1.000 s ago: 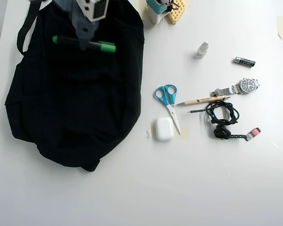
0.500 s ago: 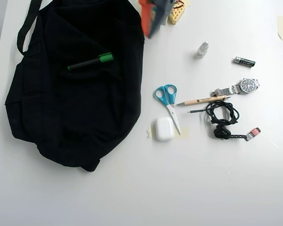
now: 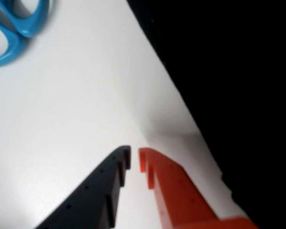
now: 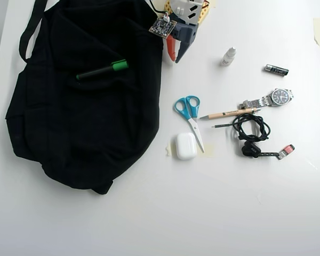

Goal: Put the whiteboard marker into the black bag

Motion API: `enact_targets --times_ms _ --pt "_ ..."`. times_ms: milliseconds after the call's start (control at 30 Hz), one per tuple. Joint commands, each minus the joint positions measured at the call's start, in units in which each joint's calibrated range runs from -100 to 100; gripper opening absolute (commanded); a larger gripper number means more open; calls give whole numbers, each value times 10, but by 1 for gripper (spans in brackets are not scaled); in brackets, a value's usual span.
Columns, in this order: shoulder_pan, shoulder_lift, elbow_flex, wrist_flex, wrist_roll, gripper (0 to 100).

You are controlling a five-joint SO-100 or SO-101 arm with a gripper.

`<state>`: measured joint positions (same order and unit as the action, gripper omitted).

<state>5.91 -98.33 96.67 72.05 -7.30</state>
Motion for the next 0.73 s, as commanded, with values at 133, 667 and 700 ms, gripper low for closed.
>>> enact_targets --times_ms 133,667,700 --pt "-1 -8 1 -2 -1 2" --pt "0 -8 1 -2 -1 2" --pt "0 -8 1 -2 -1 2"
